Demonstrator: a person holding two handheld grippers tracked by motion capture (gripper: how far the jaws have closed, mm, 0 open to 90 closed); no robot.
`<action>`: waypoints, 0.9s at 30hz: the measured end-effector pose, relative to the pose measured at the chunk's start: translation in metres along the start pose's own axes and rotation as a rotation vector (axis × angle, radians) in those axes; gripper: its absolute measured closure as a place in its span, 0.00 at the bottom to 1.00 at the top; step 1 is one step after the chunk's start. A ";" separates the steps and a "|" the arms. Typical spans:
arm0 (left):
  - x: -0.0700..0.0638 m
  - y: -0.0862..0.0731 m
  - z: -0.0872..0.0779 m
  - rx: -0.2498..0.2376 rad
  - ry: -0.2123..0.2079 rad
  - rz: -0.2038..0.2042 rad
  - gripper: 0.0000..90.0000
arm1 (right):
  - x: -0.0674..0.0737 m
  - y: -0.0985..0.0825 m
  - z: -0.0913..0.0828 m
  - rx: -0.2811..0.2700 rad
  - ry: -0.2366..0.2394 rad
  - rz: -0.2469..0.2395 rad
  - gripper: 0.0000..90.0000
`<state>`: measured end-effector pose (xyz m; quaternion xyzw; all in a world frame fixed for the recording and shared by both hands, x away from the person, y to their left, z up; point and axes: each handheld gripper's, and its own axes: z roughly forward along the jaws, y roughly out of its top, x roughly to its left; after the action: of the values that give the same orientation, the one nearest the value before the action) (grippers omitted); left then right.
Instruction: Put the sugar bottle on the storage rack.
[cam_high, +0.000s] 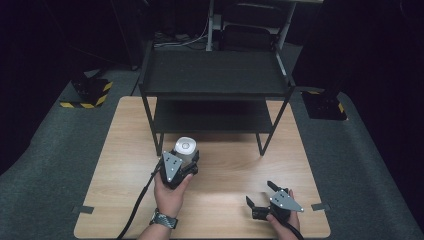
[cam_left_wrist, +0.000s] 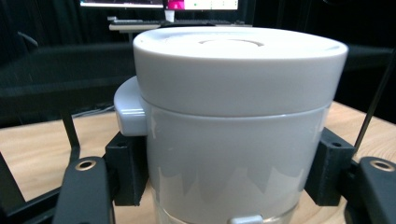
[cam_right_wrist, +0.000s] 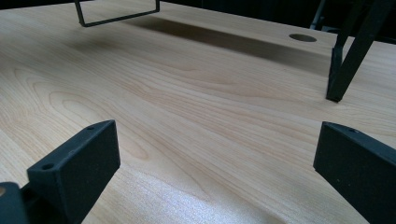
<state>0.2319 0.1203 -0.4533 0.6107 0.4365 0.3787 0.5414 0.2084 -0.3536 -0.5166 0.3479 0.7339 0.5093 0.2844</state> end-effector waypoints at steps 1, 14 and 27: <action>0.000 0.004 -0.001 -0.008 0.002 -0.004 0.34 | 0.000 0.000 0.000 0.000 0.000 0.000 0.00; -0.006 0.048 0.003 -0.081 0.001 0.018 0.34 | 0.000 0.000 0.000 -0.001 -0.001 0.001 0.00; -0.005 0.072 0.028 -0.105 0.022 0.001 0.34 | -0.001 -0.001 -0.001 -0.005 0.002 0.001 0.00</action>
<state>0.2654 0.1039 -0.3853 0.5775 0.4216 0.4080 0.5677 0.2082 -0.3549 -0.5173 0.3470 0.7328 0.5116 0.2843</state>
